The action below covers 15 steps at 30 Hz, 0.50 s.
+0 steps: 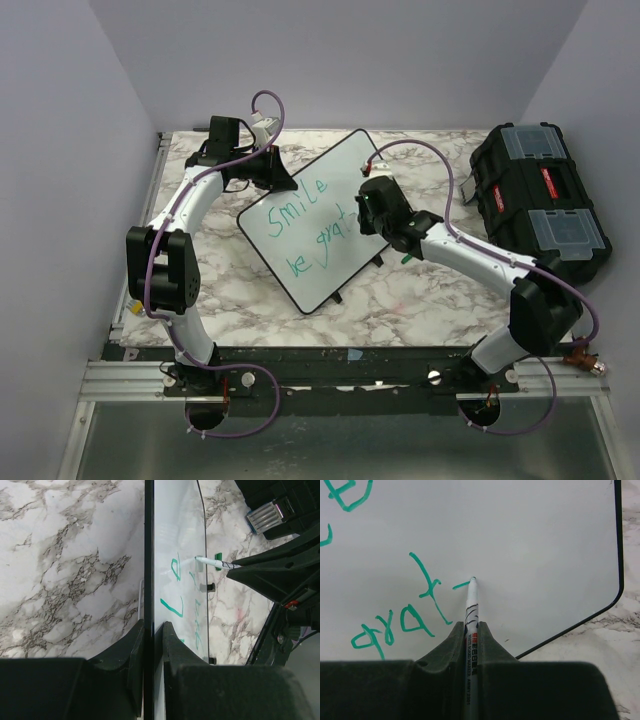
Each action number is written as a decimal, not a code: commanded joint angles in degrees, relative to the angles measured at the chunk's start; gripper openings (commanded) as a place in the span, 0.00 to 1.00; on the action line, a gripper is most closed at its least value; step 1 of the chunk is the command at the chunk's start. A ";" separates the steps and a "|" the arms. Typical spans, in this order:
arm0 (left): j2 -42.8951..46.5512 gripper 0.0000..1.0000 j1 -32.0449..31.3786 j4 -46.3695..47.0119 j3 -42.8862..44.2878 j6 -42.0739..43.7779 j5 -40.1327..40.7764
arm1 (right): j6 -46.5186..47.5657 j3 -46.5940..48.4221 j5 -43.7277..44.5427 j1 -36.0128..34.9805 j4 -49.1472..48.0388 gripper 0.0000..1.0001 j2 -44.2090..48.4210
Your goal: Write a sentence on the whiteboard
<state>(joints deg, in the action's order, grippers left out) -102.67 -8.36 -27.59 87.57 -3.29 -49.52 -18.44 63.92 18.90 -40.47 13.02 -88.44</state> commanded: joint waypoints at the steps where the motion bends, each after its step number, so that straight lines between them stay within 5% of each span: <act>1: 1.24 0.00 -0.05 1.59 -0.28 5.05 2.59 | -0.57 2.21 -0.85 0.30 -0.43 0.01 -2.43; 15: 1.01 0.00 -0.08 1.69 -0.12 4.84 2.34 | 0.07 0.61 -10.16 0.30 -2.16 0.01 -2.45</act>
<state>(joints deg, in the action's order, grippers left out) -102.67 -8.32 -27.99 87.57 -3.36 -49.52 -18.37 65.34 15.14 -40.01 11.75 -89.27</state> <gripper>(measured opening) 0.156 0.116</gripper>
